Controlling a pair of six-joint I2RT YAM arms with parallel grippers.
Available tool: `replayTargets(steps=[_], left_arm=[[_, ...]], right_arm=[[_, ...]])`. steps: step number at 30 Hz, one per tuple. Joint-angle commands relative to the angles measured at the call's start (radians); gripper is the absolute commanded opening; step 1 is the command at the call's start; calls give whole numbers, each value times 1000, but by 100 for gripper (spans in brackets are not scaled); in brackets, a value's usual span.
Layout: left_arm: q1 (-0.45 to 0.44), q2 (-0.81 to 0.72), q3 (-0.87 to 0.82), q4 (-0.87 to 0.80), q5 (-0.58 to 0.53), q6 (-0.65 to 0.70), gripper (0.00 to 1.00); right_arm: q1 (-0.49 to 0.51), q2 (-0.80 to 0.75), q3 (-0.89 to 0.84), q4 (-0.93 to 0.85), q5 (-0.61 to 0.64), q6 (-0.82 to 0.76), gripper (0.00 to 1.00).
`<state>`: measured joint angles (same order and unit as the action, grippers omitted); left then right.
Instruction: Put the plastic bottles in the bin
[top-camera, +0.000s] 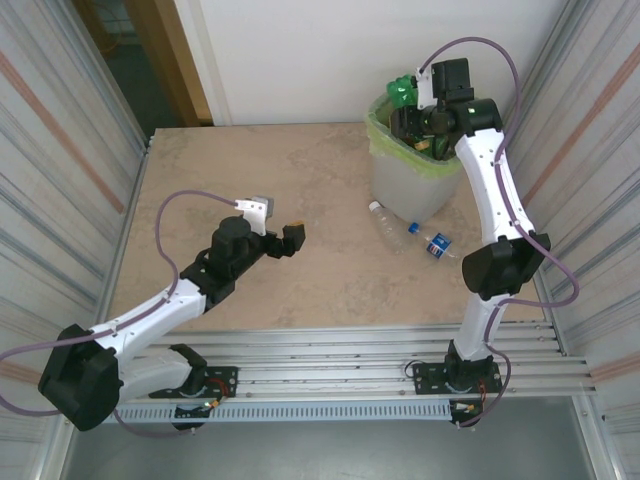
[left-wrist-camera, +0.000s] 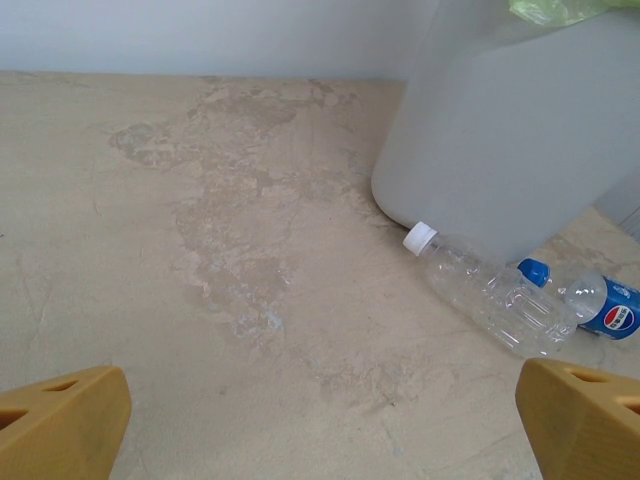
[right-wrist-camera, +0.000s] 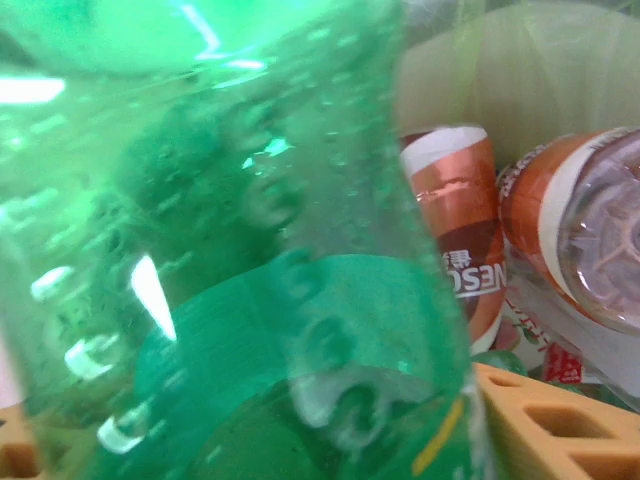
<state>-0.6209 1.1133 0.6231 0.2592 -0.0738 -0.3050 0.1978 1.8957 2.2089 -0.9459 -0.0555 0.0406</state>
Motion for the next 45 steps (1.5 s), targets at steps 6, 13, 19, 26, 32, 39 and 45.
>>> replayTargets(steps=[6,13,19,26,32,39,45], left_arm=[[7,-16,-8,12,-15,-17,99],[7,-13,-7,12,-15,-19,99],[7,-14,-8,9,-16,-17,99],[7,-17,-8,11,-18,-16,99],[7,-20,-10,11,-28,-15,99],[9,-32,-21,17,-50,-11,99],[13,-59,-41,2,-62,-16,99]], right_arm=[[12,-13,36,-38,32,-44,76],[23,-16,36,-39,39,-45,77],[30,-37,36,-35,36,-32,75],[34,-102,35,-52,65,12,77],[68,-223,-60,-44,121,30,79],[192,-456,-391,43,262,74,80],[334,-625,-644,72,405,155,81]])
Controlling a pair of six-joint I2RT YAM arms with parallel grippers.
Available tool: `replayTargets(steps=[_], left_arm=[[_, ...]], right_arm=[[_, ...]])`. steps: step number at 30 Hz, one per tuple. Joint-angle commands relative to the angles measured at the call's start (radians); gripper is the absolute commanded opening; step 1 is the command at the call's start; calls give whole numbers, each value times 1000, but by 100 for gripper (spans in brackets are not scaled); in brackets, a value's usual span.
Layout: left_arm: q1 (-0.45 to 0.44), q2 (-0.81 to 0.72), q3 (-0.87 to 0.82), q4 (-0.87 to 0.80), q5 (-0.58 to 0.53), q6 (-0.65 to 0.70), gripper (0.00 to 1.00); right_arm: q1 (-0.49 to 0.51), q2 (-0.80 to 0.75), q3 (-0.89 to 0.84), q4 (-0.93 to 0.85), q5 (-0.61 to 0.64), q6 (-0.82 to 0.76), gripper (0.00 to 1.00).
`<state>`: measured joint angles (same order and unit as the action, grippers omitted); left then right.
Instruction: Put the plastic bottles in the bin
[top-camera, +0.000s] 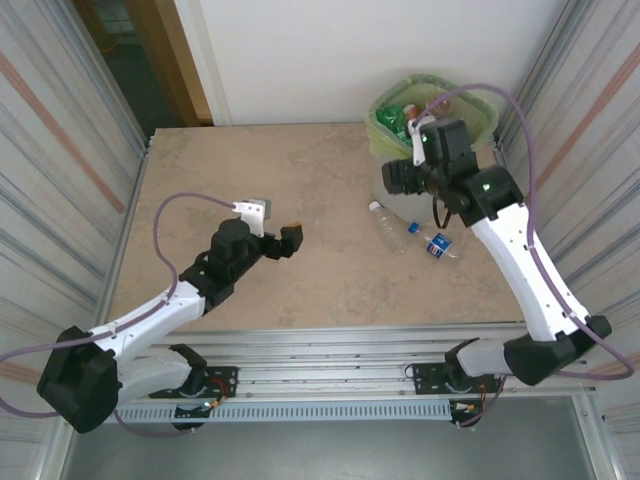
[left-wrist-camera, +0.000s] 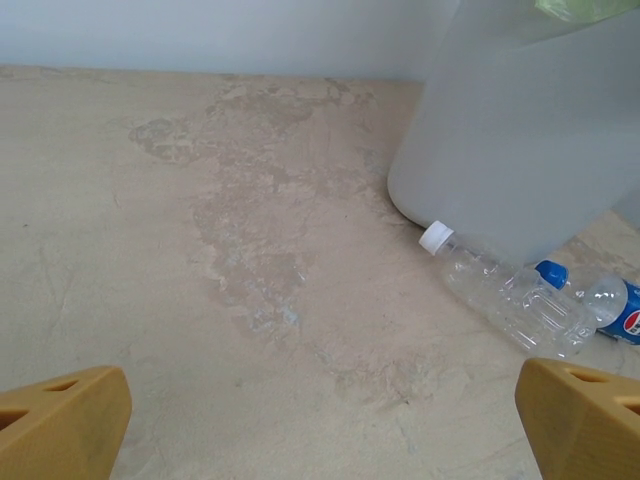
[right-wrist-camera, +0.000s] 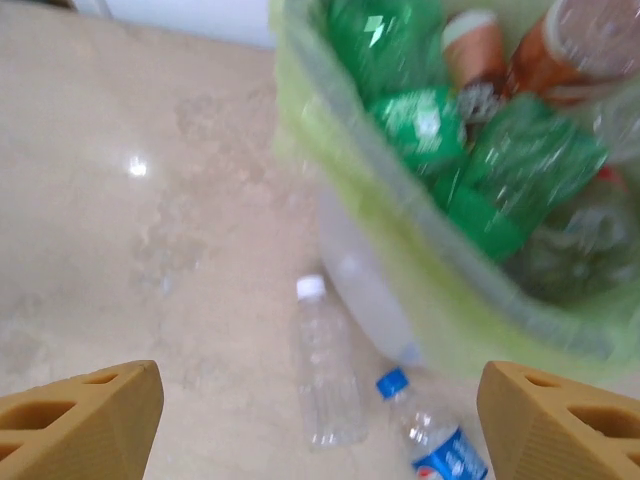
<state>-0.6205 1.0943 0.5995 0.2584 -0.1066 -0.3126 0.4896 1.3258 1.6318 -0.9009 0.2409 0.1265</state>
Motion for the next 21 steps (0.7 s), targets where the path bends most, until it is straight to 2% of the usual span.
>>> replayTargets(steps=[1,6,11,16,21], left_arm=[[14,-46,-25,-2,-33,-11,99],[15,-66,-47,-33,-56,-29,99],[20,-88,-55,-80,-70,-39,99],[24,-131,-78,-104,-114,-42,99],[46,-152,-97,-126,-150,-48,99]], right_arm=[[68,-74,-98,24,125,86,81],[205,-114,-224,21,216,162,81],[312,-79,-320,22,295,235,84],[340,-5,-394,40,318,291,89],[340,98,-424,75,337,266,94]])
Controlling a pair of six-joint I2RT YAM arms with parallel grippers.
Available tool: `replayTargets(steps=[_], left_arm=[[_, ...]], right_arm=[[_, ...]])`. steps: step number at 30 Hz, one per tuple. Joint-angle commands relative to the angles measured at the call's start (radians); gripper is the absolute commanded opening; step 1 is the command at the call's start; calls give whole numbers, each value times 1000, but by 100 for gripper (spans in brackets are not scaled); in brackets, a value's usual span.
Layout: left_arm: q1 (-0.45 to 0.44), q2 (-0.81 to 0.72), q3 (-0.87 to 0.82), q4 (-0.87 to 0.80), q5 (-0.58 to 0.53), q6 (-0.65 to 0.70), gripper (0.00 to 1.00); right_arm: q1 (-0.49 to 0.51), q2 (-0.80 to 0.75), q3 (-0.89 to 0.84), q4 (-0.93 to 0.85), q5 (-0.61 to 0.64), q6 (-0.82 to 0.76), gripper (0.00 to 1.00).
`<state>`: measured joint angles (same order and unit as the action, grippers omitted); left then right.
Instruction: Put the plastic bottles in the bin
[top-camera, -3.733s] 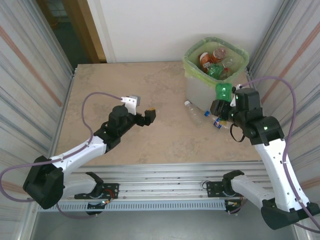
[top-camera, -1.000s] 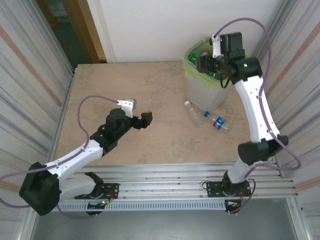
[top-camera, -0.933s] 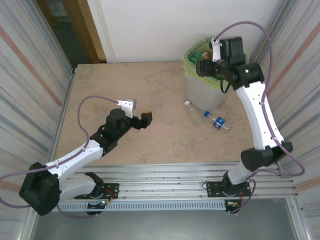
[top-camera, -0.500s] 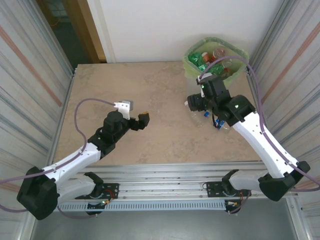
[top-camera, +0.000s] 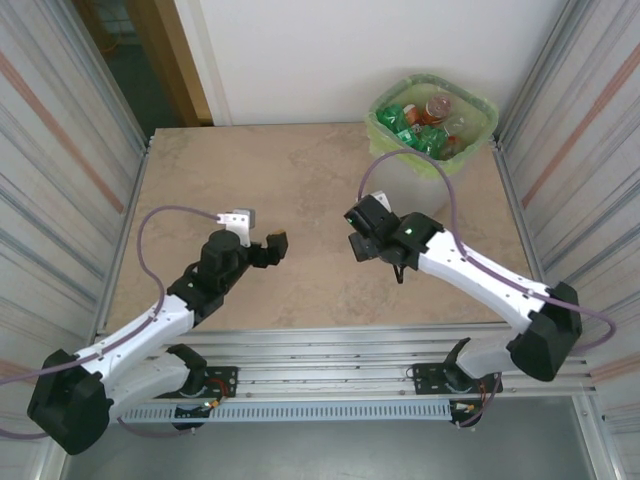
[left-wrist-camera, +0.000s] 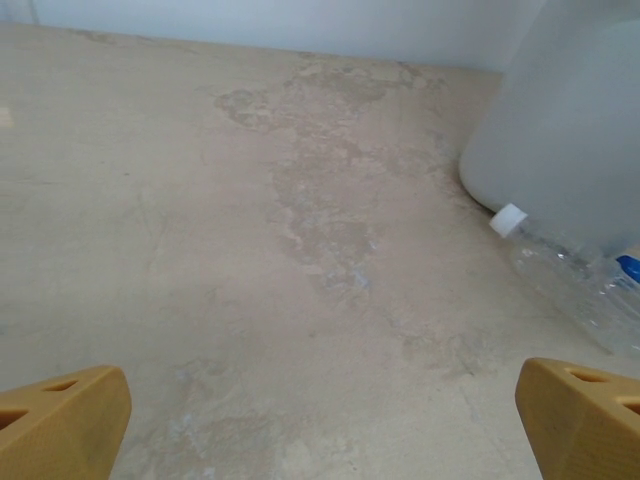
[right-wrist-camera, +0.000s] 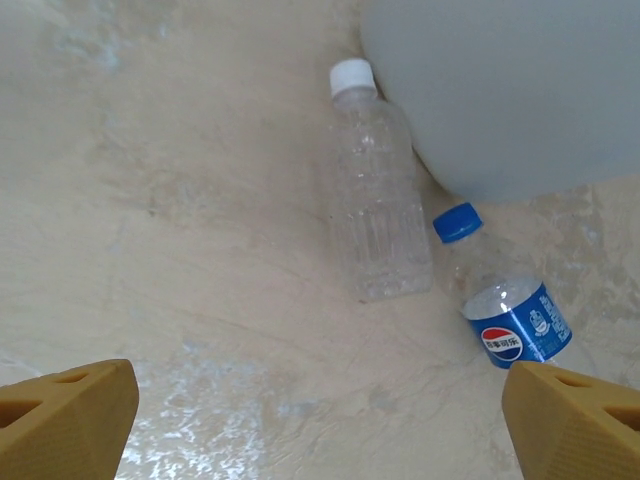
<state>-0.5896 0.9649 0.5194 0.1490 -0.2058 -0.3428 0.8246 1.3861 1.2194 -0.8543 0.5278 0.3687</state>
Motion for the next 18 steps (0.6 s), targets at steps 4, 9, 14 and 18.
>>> replayTargets(steps=[4,9,14,18], left_arm=[[33,-37,-40,-12,-65,-35,99],[49,-48,-60,2,-66,-56,99],[52,-57,-68,8,-69,-65,99],[54,-54,-71,11,-63,-68,99]], right_arm=[[-2,118,-5,42,86,-19,95],[-60,189,-12,89,52,-68,95],[-110,252,-18,159,13,-143,95],[-142,324,10,179,21,-202,93]])
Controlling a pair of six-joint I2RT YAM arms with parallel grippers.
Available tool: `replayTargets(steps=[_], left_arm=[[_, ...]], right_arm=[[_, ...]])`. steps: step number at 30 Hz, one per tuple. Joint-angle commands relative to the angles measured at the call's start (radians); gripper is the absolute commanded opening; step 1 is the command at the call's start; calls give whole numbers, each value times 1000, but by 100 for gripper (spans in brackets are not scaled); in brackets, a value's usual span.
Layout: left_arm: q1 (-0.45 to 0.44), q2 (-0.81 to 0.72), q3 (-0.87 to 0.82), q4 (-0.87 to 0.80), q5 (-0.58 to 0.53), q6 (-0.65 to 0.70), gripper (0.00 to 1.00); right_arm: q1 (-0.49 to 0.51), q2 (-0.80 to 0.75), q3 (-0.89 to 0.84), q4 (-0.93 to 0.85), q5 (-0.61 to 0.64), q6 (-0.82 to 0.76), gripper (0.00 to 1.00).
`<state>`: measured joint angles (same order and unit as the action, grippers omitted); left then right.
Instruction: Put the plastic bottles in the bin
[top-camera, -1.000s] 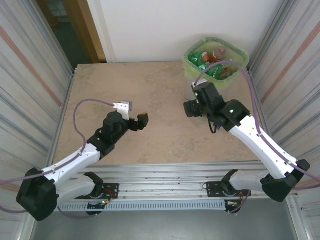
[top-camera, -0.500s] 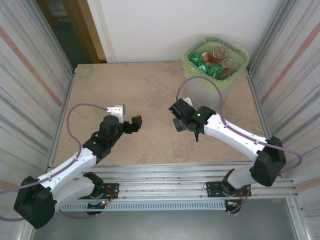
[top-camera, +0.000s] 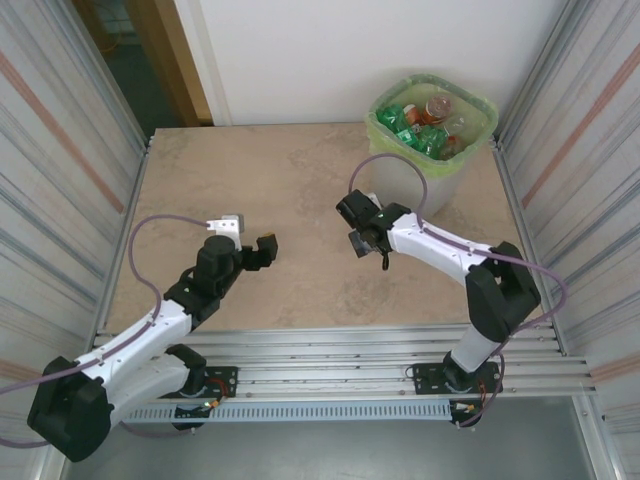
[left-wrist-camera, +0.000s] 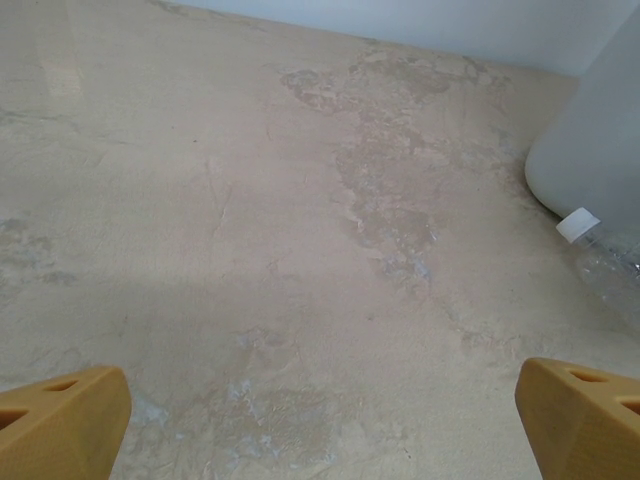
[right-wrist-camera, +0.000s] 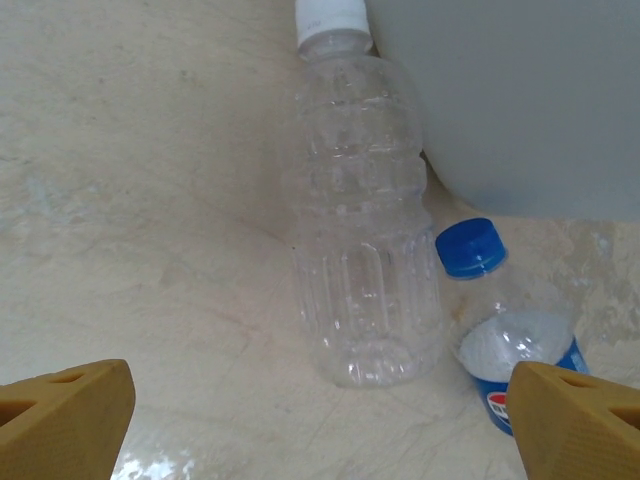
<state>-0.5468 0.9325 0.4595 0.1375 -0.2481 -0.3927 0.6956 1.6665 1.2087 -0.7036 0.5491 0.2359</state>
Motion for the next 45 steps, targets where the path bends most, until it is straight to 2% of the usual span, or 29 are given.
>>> replayTargets(steps=[1,17,28,38,45], left_arm=[[11,-22,-10,22,-20,-21,99],[15,0,-5,33,-13,-29,99],[19,6,-8,35,-11,-29,99],[21,14,-5,42,-2,-33,99],[23,21,-6,45,-5,-34,99]], right_arm=[[-19,63,28,35,4,-84,93],[-101,261,90,131,-30,-202,86],[-111,315,91,144,-103,-191,73],[-35,306,119,96,-94,-147,48],[75,222,176,15,-99,-80,39]])
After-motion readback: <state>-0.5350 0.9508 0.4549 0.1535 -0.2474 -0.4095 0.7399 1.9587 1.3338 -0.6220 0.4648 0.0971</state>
